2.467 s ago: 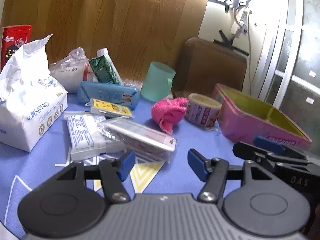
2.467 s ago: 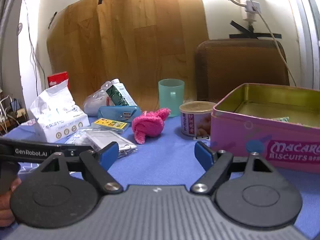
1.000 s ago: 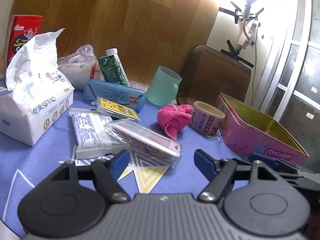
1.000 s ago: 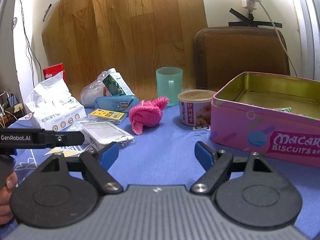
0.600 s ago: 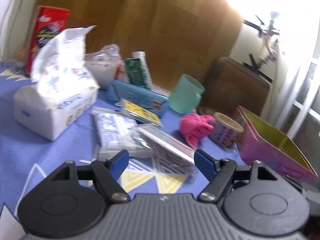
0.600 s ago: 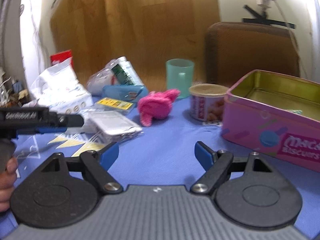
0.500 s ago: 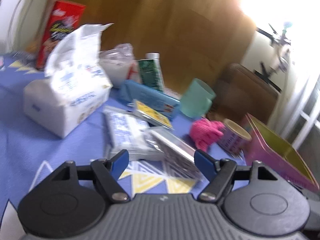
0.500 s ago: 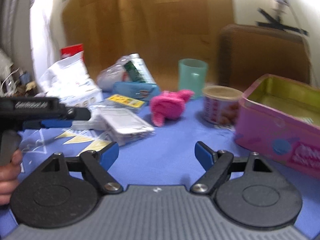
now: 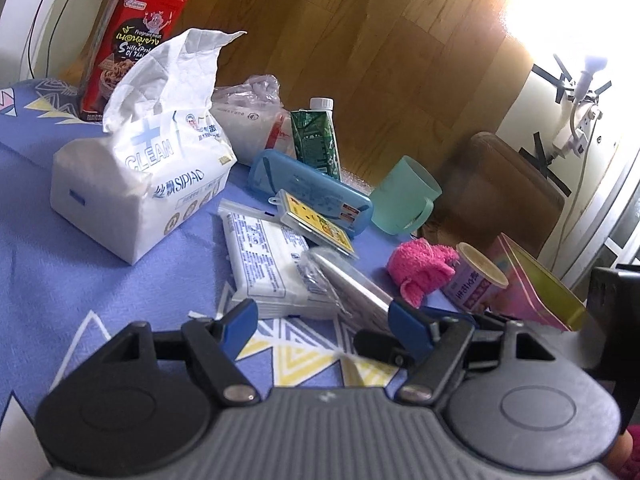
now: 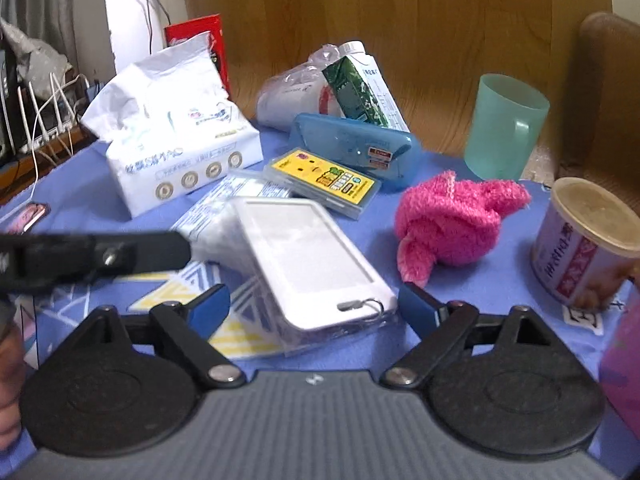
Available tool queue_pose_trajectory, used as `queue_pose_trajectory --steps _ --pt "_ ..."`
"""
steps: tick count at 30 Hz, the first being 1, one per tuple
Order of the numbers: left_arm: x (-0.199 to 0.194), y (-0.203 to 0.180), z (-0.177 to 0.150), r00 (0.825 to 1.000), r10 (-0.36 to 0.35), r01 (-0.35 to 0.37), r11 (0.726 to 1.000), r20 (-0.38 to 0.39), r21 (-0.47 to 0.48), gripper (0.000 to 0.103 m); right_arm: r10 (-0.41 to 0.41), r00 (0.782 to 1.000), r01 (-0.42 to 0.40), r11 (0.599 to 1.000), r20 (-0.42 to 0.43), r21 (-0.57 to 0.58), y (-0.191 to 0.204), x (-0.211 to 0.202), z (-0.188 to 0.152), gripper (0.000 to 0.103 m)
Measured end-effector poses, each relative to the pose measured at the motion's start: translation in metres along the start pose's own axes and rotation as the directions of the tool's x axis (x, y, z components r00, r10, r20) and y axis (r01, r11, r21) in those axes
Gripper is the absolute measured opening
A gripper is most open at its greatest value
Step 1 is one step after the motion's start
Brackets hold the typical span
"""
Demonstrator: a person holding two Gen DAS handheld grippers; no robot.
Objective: Organize soft objects
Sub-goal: 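Grasp the clear bag with the smiley keychain using the right gripper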
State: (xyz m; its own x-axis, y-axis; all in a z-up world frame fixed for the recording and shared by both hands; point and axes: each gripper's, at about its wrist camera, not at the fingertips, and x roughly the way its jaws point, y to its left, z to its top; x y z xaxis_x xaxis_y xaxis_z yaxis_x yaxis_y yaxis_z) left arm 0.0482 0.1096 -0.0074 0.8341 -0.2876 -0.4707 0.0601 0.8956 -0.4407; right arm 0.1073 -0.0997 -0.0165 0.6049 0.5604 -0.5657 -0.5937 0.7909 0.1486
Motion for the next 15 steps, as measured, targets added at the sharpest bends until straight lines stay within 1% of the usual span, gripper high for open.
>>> queue_pose_trajectory --steps 1,2,4,5,6,8,10,11,13,15 --pt "0.001 0.001 0.0 1.0 -0.003 0.003 1.0 -0.003 -0.003 0.074 -0.007 1.0 0.007 1.0 0.004 -0.005 0.0 -0.001 0.0 0.073" --pt "0.001 0.001 0.0 1.0 -0.005 0.005 1.0 -0.005 -0.004 0.074 -0.028 1.0 0.029 0.999 0.011 -0.014 0.001 -0.004 -0.002 0.067" --pt "0.002 0.001 0.0 1.0 -0.008 0.008 1.0 -0.009 -0.003 0.074 -0.042 0.999 0.042 0.999 0.022 -0.002 0.0 -0.011 -0.007 0.063" --pt "0.002 0.0 -0.001 1.0 -0.008 0.008 1.0 -0.009 -0.001 0.074 -0.047 0.998 0.047 0.999 0.03 0.008 0.0 -0.017 -0.011 0.062" --pt "0.002 0.0 -0.001 1.0 -0.009 0.009 1.0 -0.008 0.002 0.077 -0.057 0.998 0.057 0.998 0.036 0.013 0.0 -0.022 -0.015 0.062" --pt "0.001 0.0 -0.001 1.0 -0.009 0.009 1.0 -0.004 0.005 0.078 -0.068 0.997 0.066 0.997 0.045 0.038 -0.001 -0.039 -0.026 0.061" --pt "0.001 -0.001 -0.001 1.0 -0.022 0.023 1.0 -0.009 0.01 0.083 -0.053 0.997 0.049 0.996 0.051 0.078 -0.004 -0.054 -0.035 0.061" --pt "0.001 -0.003 -0.001 0.999 -0.032 0.032 0.999 -0.01 0.02 0.088 -0.052 0.997 0.046 0.994 0.061 0.097 -0.005 -0.064 -0.042 0.061" --pt "-0.002 -0.007 -0.003 1.0 -0.009 0.009 0.999 0.006 0.048 0.087 -0.079 0.993 0.071 0.993 0.083 0.099 -0.002 -0.082 -0.055 0.061" --pt "-0.003 -0.01 -0.003 1.0 -0.02 0.02 0.998 0.008 0.062 0.087 -0.122 0.988 0.113 0.99 0.097 0.09 0.001 -0.098 -0.066 0.061"
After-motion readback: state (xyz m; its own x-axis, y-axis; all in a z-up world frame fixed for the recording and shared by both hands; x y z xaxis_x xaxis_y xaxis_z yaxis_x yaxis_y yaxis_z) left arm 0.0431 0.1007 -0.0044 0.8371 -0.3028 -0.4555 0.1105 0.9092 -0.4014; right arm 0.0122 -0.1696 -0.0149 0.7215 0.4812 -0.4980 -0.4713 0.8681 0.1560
